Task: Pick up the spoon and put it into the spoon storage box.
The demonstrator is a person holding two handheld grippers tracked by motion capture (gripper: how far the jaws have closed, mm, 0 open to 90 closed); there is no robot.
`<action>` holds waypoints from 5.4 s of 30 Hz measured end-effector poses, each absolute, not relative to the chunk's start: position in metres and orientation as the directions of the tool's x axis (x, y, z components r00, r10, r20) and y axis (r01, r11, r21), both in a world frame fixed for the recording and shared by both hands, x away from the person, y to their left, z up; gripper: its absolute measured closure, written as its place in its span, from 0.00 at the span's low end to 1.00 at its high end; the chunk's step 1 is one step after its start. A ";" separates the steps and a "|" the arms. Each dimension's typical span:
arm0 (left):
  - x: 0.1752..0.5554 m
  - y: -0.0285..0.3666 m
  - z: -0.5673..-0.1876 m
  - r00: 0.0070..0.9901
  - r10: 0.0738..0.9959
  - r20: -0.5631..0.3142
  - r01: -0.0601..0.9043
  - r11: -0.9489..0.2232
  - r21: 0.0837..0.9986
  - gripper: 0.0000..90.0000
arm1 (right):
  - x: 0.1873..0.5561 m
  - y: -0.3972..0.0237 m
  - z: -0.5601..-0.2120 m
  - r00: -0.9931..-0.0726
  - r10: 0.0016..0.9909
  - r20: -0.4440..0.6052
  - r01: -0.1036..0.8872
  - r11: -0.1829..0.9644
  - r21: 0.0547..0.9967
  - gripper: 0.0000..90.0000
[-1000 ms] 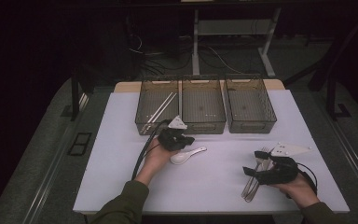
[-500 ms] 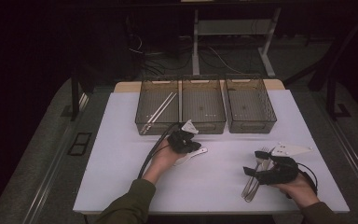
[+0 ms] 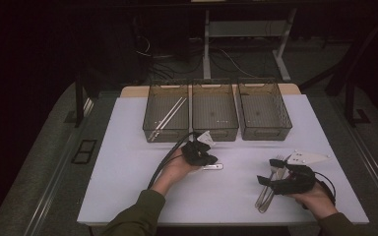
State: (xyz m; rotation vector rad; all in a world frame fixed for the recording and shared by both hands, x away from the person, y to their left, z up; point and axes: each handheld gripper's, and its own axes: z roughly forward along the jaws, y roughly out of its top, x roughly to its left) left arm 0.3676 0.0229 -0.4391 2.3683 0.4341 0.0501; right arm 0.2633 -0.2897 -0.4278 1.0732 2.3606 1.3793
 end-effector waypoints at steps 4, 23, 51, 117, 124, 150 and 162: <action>0.368 0.025 -0.438 0.938 0.336 -0.090 0.305 -0.671 0.676 0.99 | 0.263 -0.290 -0.428 -0.716 0.676 0.175 0.484 0.300 0.822 0.20; 0.343 0.084 -0.417 0.894 0.436 -0.099 0.360 -0.570 0.739 0.49 | 0.256 -0.297 -0.432 -0.705 0.689 0.167 0.485 0.297 0.823 0.19; 0.347 0.094 -0.444 0.882 0.464 -0.080 0.394 -0.634 0.665 0.43 | 0.254 -0.298 -0.433 -0.707 0.688 0.162 0.483 0.302 0.822 0.19; 0.331 0.091 -0.385 0.943 0.332 0.026 0.212 -0.658 0.723 0.90 | 0.256 -0.297 -0.438 -0.698 0.701 0.145 0.464 0.289 0.838 0.01; 0.338 0.089 -0.367 0.937 0.348 0.041 0.203 -0.634 0.747 0.90 | 0.256 -0.298 -0.437 -0.698 0.702 0.145 0.461 0.285 0.840 0.01; 0.407 0.054 -0.308 0.919 0.371 0.135 0.139 -0.625 0.768 0.90 | 0.255 -0.299 -0.436 -0.696 0.704 0.142 0.452 0.277 0.848 0.01; 0.444 0.036 -0.320 0.905 0.400 0.143 0.175 -0.657 0.733 0.90 | 0.254 -0.300 -0.435 -0.697 0.702 0.146 0.452 0.273 0.849 0.01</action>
